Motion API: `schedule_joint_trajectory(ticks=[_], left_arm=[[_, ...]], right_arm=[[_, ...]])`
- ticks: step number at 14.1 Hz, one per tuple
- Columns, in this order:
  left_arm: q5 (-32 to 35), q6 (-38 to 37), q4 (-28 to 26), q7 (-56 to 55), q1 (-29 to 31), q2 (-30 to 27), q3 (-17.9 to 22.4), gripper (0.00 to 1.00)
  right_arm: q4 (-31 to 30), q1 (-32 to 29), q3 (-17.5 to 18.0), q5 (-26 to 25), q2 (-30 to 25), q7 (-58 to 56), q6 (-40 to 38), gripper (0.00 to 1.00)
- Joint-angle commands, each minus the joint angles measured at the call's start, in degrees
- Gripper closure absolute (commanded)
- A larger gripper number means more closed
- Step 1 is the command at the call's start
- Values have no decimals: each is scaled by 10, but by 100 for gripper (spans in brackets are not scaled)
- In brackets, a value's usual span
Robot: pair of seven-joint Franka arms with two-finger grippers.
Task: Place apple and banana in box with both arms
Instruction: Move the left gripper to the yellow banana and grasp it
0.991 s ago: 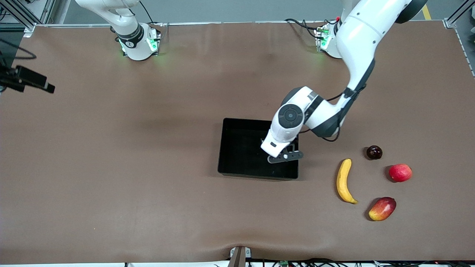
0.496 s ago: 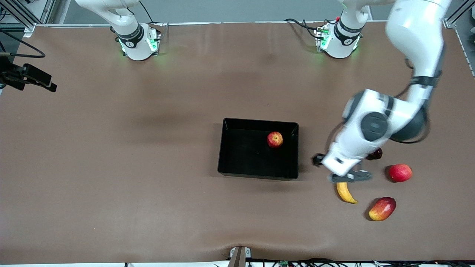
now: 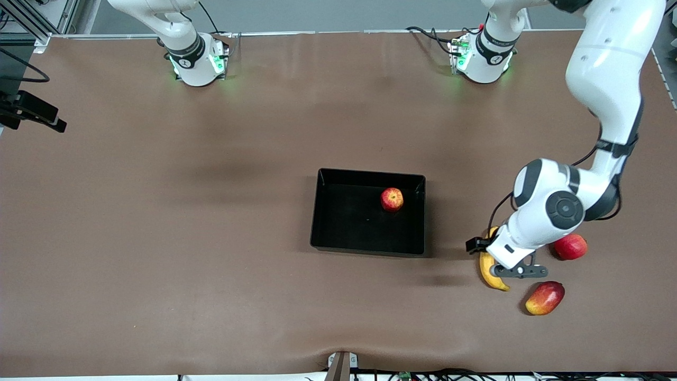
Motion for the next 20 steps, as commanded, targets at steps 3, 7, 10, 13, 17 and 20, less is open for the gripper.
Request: schedule_joint_trajectory(ticks=[3, 7, 10, 13, 17, 20], left_arm=[[54, 52, 4, 3, -1, 43, 18, 0], [59, 52, 1, 3, -2, 49, 26, 52], [60, 43, -2, 1, 0, 26, 26, 100], [61, 4, -2, 2, 0, -6, 21, 100], [57, -46, 1, 1, -7, -45, 0, 100], [50, -95, 6, -7, -7, -84, -54, 100]], right_arm=[[-6, 0, 5, -2, -11, -32, -2, 0], [-6, 0, 5, -4, -12, -61, -16, 0], [-6, -4, 5, -4, -11, -61, -16, 0], [-7, -5, 3, -2, -11, -62, -18, 0], [-6, -5, 3, -3, -10, -63, -16, 0], [-6, -5, 2, -3, -10, -63, -17, 0]])
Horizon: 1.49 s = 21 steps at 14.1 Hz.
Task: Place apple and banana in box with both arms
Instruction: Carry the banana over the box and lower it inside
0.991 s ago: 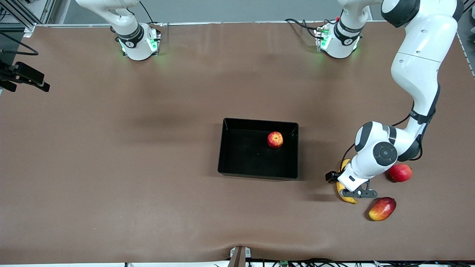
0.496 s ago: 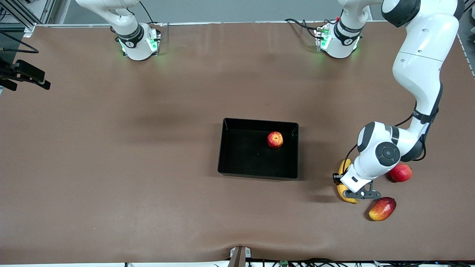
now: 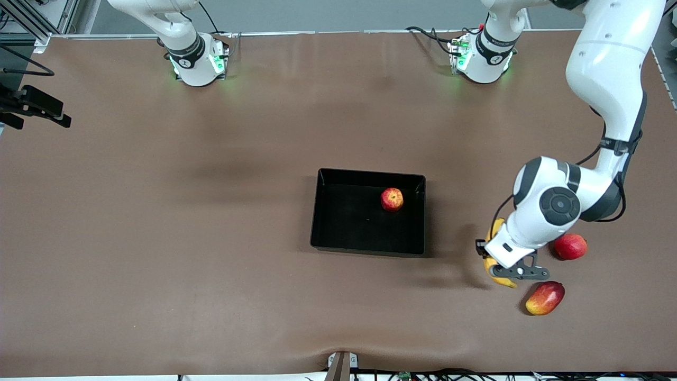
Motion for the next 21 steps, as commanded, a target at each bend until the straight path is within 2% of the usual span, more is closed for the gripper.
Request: schedule_joint_trajectory(ticks=[1, 4, 5, 6, 11, 13, 16, 21], left_arm=[[-2, -40, -8, -11, -3, -43, -42, 100], [-5, -51, -8, -91, -10, -46, -98, 100], [1, -51, -7, -121, -30, -45, -106, 100], [2, -51, -4, -144, -53, -42, -106, 100], [1, -50, 76, -201, -170, 20, -95, 100], [3, -50, 106, -218, -228, 43, -59, 100], [-3, -40, 130, -232, -321, 62, 37, 100], [-3, -30, 137, -249, -356, 96, 46, 100]], right_arm=[[-5, -6, 1, -3, -10, -7, -2, 0], [-3, -12, 1, 0, -9, -7, 1, 0], [-2, -11, 2, 0, -9, -7, 2, 0], [-2, -13, 2, 0, -9, -7, 2, 0], [-1, -28, 1, 9, -8, -7, 6, 0], [-1, -32, 1, 10, -8, -7, 5, 0], [-2, -40, 0, 21, -7, -7, 4, 0], [-2, -41, 0, 21, -7, -7, 3, 0]])
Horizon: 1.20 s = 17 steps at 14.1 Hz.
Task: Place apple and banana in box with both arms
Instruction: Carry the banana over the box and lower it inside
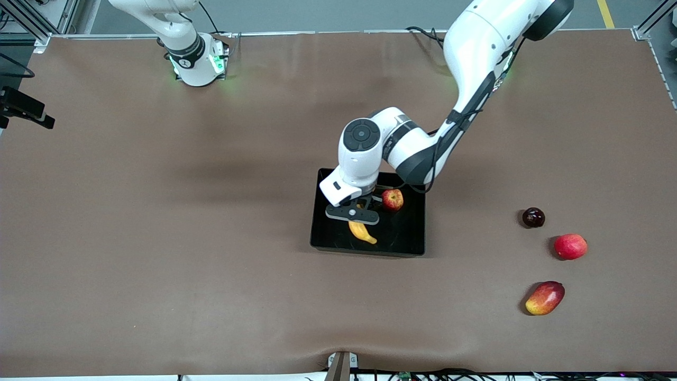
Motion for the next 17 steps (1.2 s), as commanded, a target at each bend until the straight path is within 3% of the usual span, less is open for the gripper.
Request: schedule_joint_trajectory(ticks=[1, 10, 11, 12, 13, 14, 17], left_arm=[[-2, 5, 18, -9, -16, 21, 7, 100], [2, 80, 14, -18, -20, 85, 8, 100], [1, 80, 14, -22, -20, 88, 8, 96], [1, 80, 14, -29, -18, 88, 8, 86], [2, 80, 14, -33, -16, 87, 8, 47], [2, 80, 14, -36, -15, 85, 8, 0], [5, 73, 14, -50, -11, 65, 8, 0]], right_arm=[[-1, -10, 7, 12, -7, -5, -2, 0], [-1, -1, 10, 5, -8, -6, -3, 0], [-1, 0, 11, 3, -8, -6, -2, 0], [-1, 2, 12, -4, -9, -6, -3, 0], [-1, 9, 13, -16, -9, -6, -3, 0], [-1, 10, 13, -22, -9, -5, -2, 0], [-1, 12, 15, -24, -9, -5, -2, 0]])
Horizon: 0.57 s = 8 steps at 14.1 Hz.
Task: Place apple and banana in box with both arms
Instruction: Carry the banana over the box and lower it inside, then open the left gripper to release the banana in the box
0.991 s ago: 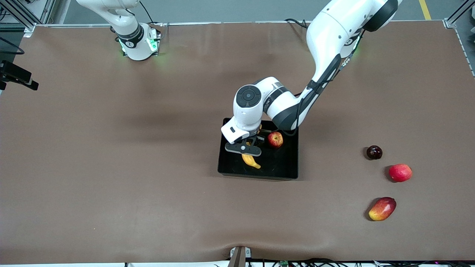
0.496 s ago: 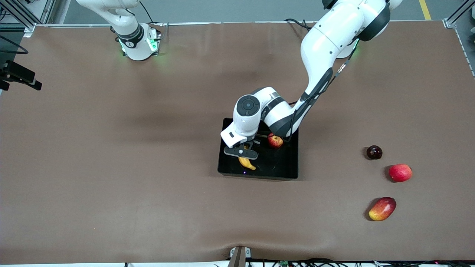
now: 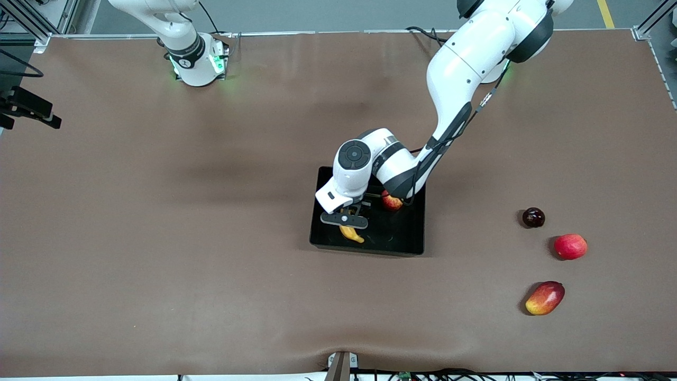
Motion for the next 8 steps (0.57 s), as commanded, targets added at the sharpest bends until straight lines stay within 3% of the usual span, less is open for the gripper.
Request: schedule_joint_trajectory(ticks=[1, 6, 8], left_arm=[[5, -19, 7, -11, 3, -32, 6, 0], [1, -127, 7, 28, 76, -156, 5, 0], [-2, -154, 6, 120, 130, -199, 1, 0]], right_arm=[[-1, 3, 3, -15, -9, -3, -1, 0], [-1, 3, 2, -14, -9, -3, -2, 0], [-1, 2, 2, -12, -9, -3, -1, 0]])
